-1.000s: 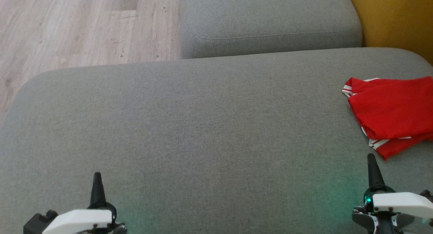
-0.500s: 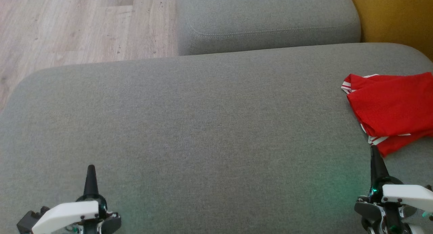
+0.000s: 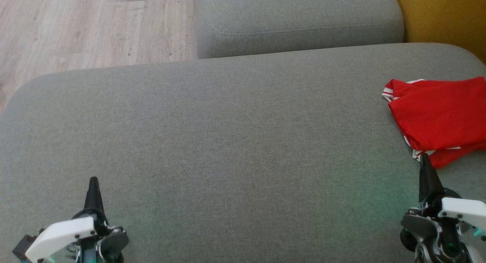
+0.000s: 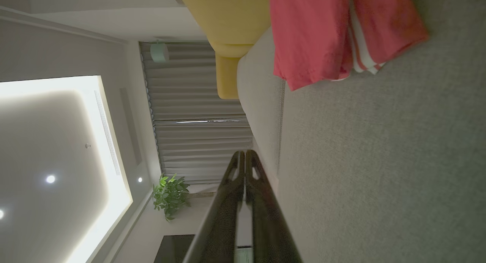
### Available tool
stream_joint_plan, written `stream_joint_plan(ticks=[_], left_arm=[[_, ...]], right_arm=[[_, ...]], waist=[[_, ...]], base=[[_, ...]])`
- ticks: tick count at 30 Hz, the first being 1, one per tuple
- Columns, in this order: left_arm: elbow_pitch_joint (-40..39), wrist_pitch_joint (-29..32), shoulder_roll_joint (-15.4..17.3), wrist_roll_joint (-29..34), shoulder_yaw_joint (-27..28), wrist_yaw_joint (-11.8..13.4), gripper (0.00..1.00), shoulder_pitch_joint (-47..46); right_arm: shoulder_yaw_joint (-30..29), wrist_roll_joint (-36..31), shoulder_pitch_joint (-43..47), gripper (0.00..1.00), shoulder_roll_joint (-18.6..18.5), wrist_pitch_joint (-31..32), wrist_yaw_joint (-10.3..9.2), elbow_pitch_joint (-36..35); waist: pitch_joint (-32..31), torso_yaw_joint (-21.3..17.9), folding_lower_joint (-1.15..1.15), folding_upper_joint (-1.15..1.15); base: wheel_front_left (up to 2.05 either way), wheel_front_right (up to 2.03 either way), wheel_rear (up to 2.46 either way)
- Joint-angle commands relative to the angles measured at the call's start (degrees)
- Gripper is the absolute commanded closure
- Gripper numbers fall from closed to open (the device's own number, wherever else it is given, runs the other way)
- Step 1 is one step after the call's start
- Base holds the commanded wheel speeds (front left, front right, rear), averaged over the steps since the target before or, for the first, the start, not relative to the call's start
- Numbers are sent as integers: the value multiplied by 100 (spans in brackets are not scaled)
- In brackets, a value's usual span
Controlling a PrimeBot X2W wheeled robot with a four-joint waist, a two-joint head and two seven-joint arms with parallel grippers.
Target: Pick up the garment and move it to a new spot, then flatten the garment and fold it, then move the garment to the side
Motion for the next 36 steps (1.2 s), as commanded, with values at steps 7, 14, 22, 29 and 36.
stream_joint_plan(ticks=[7,14,22,29,36], left_arm=[[-129,75,49,-209,256,-85,100,-350],[-128,92,34,-191,277,-85,100,-352],[-127,107,20,-175,297,-85,100,-353],[-126,120,8,-162,313,-85,100,-355],[-125,132,-2,-149,327,-85,100,-356]], right_arm=[[81,211,-393,100,-116,87,44,-172],[66,198,-394,100,-105,99,44,-171],[52,187,-396,100,-95,110,44,-170],[41,177,-396,100,-87,119,44,-169],[31,169,-397,100,-80,128,44,-168]], waist=[[13,-7,0,0],[13,-7,0,0],[13,-7,0,0],[13,-7,0,0],[12,-7,0,0]], base=[[0,0,0],[0,0,0],[0,0,0],[0,0,0],[0,0,0]])
